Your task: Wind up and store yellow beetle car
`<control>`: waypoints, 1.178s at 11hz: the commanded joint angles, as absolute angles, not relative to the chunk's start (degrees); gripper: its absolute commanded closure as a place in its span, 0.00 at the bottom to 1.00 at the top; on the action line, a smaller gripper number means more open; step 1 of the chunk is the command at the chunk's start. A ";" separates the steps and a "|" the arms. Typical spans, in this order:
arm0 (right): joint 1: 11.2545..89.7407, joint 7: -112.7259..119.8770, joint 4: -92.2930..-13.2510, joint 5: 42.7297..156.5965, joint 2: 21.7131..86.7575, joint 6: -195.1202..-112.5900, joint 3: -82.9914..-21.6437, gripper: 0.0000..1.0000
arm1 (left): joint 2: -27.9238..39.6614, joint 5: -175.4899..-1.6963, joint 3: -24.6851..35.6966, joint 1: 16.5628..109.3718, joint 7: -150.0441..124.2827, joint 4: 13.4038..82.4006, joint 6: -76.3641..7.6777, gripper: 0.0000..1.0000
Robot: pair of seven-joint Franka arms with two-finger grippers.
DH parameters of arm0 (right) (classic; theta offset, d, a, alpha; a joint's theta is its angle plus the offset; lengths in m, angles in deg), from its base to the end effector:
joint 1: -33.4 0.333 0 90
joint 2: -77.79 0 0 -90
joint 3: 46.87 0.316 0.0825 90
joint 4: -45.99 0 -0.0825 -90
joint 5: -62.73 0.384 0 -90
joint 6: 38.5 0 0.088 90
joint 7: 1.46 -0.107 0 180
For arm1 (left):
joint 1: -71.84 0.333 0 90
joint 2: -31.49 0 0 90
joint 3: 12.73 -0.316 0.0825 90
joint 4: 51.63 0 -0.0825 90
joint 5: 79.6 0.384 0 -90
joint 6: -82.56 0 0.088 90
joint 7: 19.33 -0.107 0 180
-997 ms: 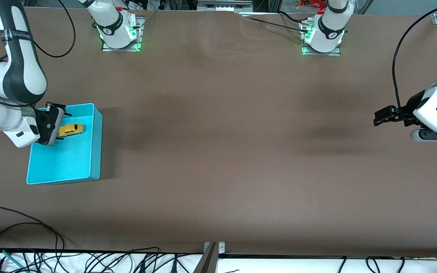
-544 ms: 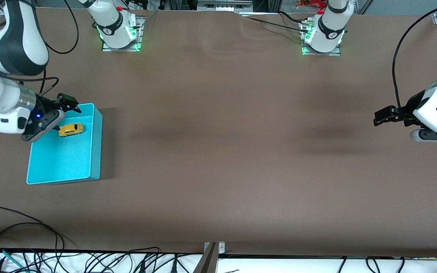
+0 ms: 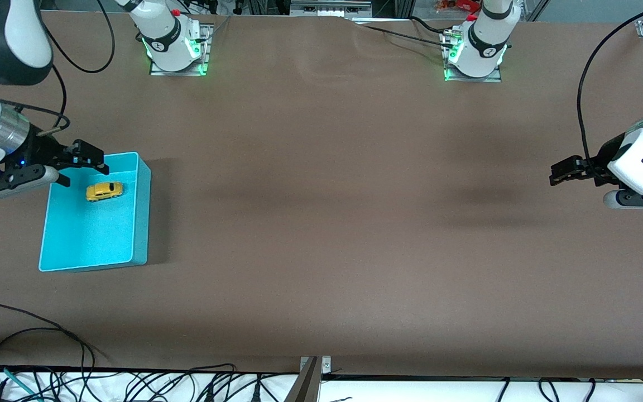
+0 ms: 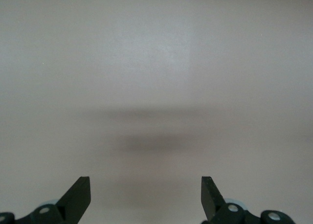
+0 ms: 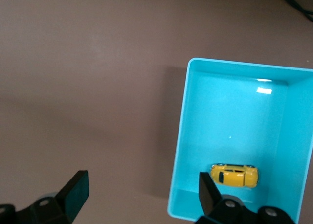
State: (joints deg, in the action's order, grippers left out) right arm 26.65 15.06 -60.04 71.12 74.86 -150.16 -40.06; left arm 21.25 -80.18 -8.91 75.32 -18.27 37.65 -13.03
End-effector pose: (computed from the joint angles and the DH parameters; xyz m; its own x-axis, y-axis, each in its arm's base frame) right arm 0.5816 0.0093 0.4958 0.9697 0.2300 0.0826 0.2391 -0.9628 -0.1257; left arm 0.6101 -0.0016 0.5346 0.9976 0.0138 -0.0686 0.0153 -0.9997 0.0206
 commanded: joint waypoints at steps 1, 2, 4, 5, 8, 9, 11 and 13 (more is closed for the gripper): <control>26.81 2.71 -61.77 66.26 81.29 -147.84 -35.71 0.00 | 20.86 -79.95 -8.86 75.45 -19.33 36.61 -12.81 0.00; 28.03 -0.89 -61.59 63.98 82.00 -146.70 -35.01 0.00 | 20.86 -79.95 -8.86 75.45 -19.42 36.52 -12.81 0.00; 29.00 -1.90 -61.33 61.33 82.44 -145.20 -35.00 0.00 | 20.86 -79.95 -8.86 75.45 -19.33 36.52 -12.81 0.00; 29.00 0.02 -61.59 61.50 82.71 -143.63 -35.09 0.00 | 20.86 -79.95 -8.86 75.45 -19.42 36.52 -12.81 0.00; 29.00 1.35 -63.61 62.38 85.87 -141.86 -35.88 0.00 | 20.86 -79.95 -8.86 75.45 -19.42 36.52 -12.81 0.00; 29.18 1.44 -63.00 62.46 85.09 -141.86 -37.10 0.00 | 20.86 -79.95 -8.86 75.45 -19.42 36.52 -12.81 0.00; 31.90 2.32 -53.75 62.38 77.74 -141.77 -39.75 0.00 | 20.86 -79.95 -8.86 75.45 -19.42 36.52 -12.81 0.00; 34.08 1.89 -50.08 62.38 73.48 -141.68 -42.36 0.00 | 20.86 -79.95 -8.95 75.45 -19.33 36.52 -12.81 0.00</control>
